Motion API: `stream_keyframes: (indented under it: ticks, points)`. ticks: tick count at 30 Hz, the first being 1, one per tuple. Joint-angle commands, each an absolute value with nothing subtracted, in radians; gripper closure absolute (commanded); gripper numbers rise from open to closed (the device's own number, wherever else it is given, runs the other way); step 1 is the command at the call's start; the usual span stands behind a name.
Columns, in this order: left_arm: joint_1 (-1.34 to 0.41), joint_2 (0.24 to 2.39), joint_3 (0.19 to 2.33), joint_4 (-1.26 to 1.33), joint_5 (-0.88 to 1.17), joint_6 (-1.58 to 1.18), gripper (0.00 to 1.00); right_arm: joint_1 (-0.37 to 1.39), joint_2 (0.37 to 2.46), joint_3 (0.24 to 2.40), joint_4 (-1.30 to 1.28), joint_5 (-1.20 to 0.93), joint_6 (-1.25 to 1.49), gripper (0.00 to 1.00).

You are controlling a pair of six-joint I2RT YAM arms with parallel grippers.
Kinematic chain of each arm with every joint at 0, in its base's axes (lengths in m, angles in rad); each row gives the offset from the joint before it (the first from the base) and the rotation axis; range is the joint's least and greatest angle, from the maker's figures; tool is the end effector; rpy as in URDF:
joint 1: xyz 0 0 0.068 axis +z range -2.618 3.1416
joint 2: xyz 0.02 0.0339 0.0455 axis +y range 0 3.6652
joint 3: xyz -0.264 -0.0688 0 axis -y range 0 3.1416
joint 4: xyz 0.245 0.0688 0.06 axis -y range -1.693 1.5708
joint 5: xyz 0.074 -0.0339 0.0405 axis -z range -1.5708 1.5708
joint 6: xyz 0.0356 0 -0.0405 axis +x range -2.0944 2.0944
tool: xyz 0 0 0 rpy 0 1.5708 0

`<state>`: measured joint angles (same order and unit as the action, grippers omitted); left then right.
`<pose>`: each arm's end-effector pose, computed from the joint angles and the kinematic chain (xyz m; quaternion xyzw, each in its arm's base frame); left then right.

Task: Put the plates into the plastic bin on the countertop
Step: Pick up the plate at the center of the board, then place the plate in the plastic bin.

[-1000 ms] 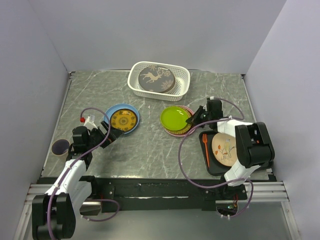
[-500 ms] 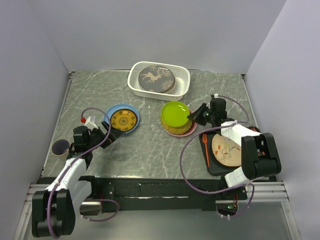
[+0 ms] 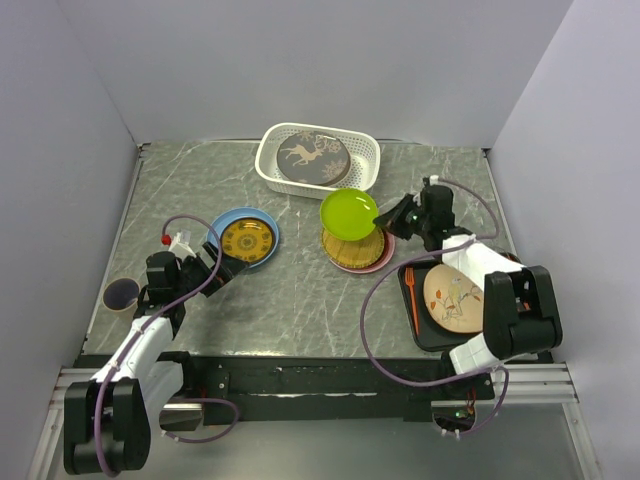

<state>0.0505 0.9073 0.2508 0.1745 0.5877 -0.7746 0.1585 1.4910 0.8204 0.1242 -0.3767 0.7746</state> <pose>0.1807 -0.0106 0.1714 -0.1909 0.8102 -0.4073 0.3758 0.3136 0.0634 0.2158 0.1722 0.8438 0.3623 0.3566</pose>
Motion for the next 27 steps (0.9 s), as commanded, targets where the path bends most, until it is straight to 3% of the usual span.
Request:
stream_keyframes:
  ticks: [1,27]
  points:
    - [0.046,0.894,0.268,0.199,0.597,-0.756,0.01,0.175,1.537,0.929,0.158,-0.370,0.790,1.00]
    - [0.046,0.954,0.265,0.235,0.614,-0.746,0.01,0.222,1.828,1.380,0.011,-0.347,0.773,1.00]
